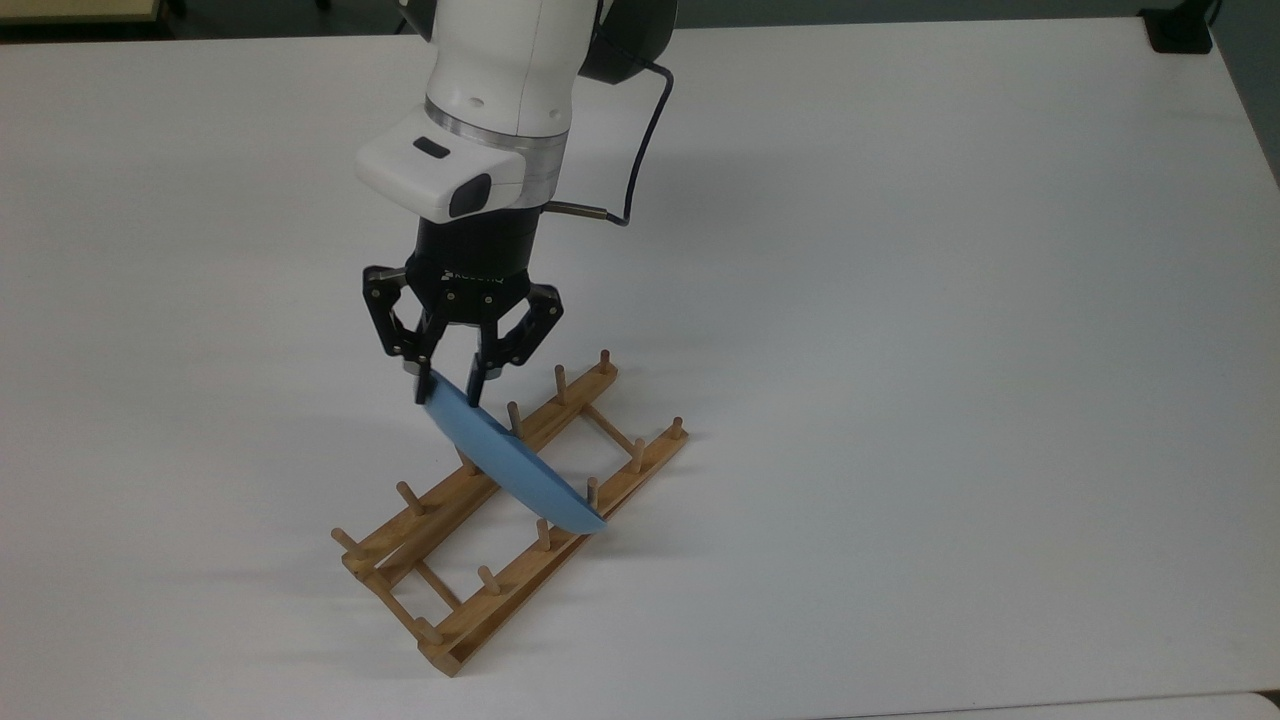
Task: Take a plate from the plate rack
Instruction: 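Close the gripper on the plate's upper rim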
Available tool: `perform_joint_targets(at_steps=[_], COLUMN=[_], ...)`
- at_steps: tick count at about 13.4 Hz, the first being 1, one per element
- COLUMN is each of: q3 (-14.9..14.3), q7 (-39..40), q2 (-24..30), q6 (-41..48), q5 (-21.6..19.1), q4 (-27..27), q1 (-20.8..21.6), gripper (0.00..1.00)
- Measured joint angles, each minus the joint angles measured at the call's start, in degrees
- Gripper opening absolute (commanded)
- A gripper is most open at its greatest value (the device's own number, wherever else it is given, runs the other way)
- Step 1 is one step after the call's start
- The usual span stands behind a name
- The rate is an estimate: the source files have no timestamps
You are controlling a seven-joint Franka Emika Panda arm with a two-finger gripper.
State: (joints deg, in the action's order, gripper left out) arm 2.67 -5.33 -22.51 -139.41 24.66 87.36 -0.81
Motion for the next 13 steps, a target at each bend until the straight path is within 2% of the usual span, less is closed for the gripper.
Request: perform_joint_targets(at_steps=[4,13], q3=[-0.09,-0.24], q7=[-0.03,-0.07], q2=[-0.3,-0.35], q6=[0.0,0.0], q5=[0.14,0.55], q4=[-0.29,-0.45], q1=[-0.01,-0.04], gripper=[0.02,0.0])
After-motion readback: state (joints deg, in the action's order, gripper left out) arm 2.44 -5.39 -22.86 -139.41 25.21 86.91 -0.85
